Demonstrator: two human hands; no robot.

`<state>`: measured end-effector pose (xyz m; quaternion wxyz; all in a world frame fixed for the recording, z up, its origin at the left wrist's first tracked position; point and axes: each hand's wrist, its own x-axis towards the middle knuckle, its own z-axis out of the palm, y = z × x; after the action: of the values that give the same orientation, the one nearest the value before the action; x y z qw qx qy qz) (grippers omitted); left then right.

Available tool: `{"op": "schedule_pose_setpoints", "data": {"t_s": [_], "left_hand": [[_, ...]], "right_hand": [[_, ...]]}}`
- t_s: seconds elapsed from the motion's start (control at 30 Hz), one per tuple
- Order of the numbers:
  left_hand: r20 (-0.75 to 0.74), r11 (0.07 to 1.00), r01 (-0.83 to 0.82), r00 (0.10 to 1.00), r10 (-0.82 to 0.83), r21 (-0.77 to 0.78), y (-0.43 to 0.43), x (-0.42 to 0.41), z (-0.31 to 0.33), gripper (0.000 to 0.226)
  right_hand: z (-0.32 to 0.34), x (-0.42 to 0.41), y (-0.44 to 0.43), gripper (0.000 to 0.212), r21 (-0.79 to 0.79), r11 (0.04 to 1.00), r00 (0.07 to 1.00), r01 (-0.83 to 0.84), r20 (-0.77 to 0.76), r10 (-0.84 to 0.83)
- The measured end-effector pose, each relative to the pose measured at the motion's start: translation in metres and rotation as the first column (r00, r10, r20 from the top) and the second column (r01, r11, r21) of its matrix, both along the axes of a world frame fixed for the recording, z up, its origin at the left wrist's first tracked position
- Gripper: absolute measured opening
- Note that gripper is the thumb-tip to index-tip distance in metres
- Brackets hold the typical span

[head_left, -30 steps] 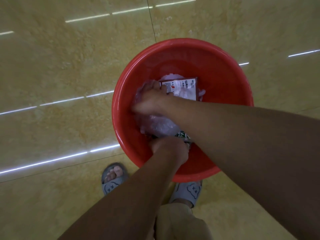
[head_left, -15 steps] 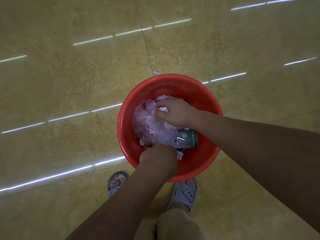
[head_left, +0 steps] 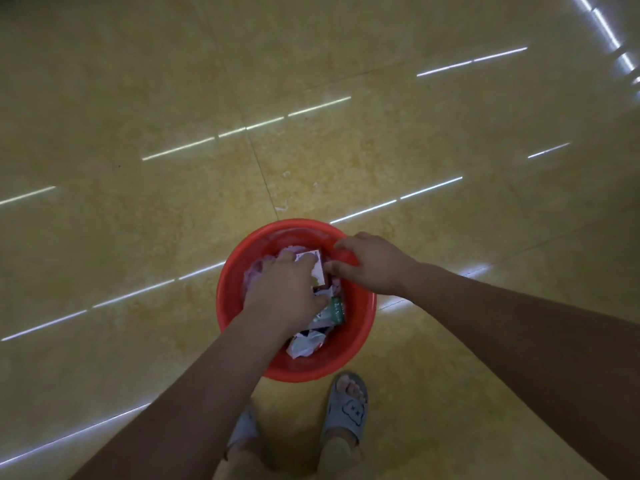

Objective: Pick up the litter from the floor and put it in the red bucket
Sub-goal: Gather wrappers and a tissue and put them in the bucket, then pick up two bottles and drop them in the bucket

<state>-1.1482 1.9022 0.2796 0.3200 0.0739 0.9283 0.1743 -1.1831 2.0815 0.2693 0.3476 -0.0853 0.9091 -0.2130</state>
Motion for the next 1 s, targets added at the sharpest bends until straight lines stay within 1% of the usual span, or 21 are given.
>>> {"op": "schedule_pose_setpoints", "data": {"t_s": [0.07, 0.2, 0.3, 0.47, 0.6, 0.8, 1.0], "left_hand": [[-0.045, 1.0, -0.002, 0.999, 0.003, 0.02, 0.005, -0.008, 0.015, 0.072], [-0.117, 0.997, -0.005, 0.993, 0.013, 0.073, 0.016, -0.021, 0.052, 0.074], [-0.155, 0.998, 0.011, 0.988, -0.002, 0.059, 0.025, -0.029, 0.084, 0.075], [-0.186, 0.998, 0.028, 0.982, -0.017, 0.058, 0.034, -0.043, 0.136, 0.082], [-0.231, 0.994, 0.056, 0.972, -0.032, 0.096, 0.032, -0.049, 0.178, 0.085], [-0.306, 0.98, 0.17, 0.943, -0.132, 0.103, 0.011, -0.055, 0.247, 0.088], [-0.406, 0.94, 0.33, 0.874, -0.267, 0.091, -0.014, -0.061, 0.327, 0.086]], "right_hand": [[0.018, -0.003, 0.01, 0.047, -0.005, 1.0, 1.0, 0.001, -0.013, -0.001], [0.052, -0.006, 0.03, 0.066, 0.011, 0.997, 0.997, 0.07, -0.036, -0.07], [0.08, -0.006, 0.044, 0.073, 0.04, 0.995, 0.994, 0.089, -0.061, -0.087], [0.134, 0.003, 0.063, 0.073, 0.093, 0.987, 0.988, 0.133, -0.095, -0.124], [0.181, 0.02, 0.064, 0.074, 0.151, 0.978, 0.985, 0.141, -0.119, -0.124], [0.256, 0.051, 0.047, 0.076, 0.199, 0.948, 0.958, 0.249, -0.192, -0.211], [0.345, 0.078, 0.026, 0.075, 0.205, 0.889, 0.885, 0.41, -0.326, -0.332]]}}
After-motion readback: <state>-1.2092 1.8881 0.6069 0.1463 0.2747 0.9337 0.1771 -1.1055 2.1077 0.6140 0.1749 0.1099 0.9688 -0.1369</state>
